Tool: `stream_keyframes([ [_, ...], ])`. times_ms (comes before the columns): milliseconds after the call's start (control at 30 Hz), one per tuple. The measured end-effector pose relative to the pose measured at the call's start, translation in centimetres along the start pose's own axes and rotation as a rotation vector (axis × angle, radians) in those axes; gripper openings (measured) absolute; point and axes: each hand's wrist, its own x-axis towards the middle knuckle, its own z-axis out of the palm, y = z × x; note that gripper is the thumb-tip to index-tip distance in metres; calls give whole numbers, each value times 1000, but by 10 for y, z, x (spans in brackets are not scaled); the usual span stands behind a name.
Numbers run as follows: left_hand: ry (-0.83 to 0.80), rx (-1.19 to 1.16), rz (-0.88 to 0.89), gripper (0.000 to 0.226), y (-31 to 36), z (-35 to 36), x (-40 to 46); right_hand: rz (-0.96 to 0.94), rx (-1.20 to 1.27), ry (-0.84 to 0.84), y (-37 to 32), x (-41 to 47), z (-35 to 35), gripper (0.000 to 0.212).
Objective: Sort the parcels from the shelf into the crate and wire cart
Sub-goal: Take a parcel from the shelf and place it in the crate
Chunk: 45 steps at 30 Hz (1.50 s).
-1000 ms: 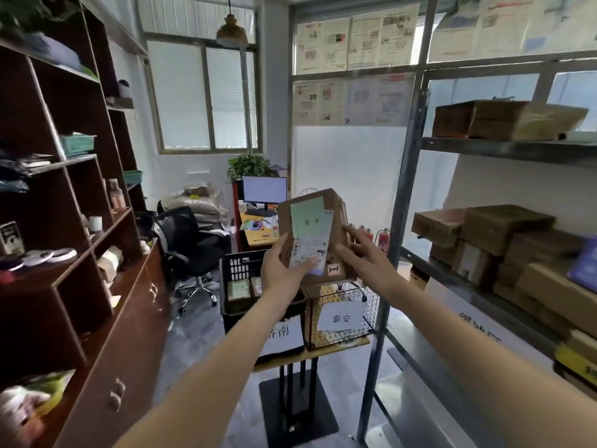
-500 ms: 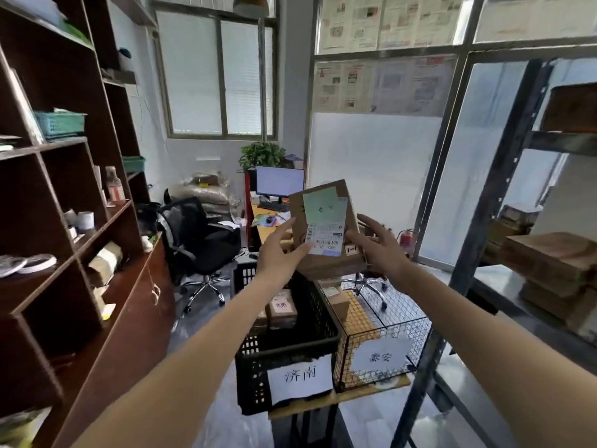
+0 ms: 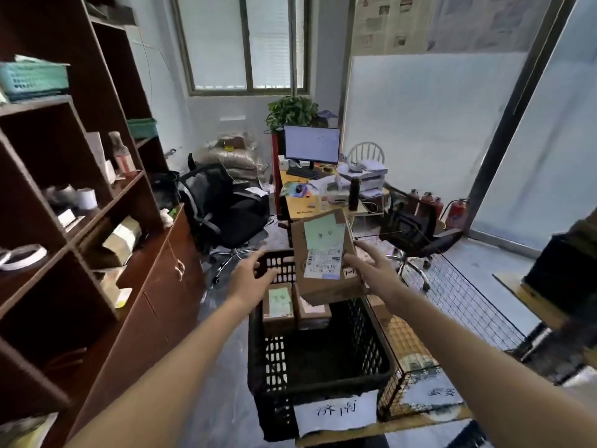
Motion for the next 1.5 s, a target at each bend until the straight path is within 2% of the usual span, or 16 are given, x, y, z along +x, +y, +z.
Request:
stream_keyframes([
  [67,-2,45,-44,58,-18,12,25,28,8,-23,20,36,6,66],
  [167,-30,124,-95,60,-48,33,59,75,-23,-59,46,86,19,56],
  [333,-82,215,-140,60,-97,61,97,151,-5,-115,100,153,54,61],
  [533,-144,294,-156,61,-156,81,126,257,24,-207,167,197,107,56],
  [667,-138,292,-174,58,-185,87,147,302,33,-212,199,224,142,56],
  [833,-139,256,-180,60,-207,94,165,330,64,-196,212,246,175,45],
  [1000,-154,174,-187,64,-215,108,173,425,95,-196,234,248,190,56],
  [1300,-125,176,-217,67,-209,121,172,458,59,-284,227,255,182,57],
  [1500,-166,307,-175,68,-194,104,171,375,-113,-280,201,252,158,82],
])
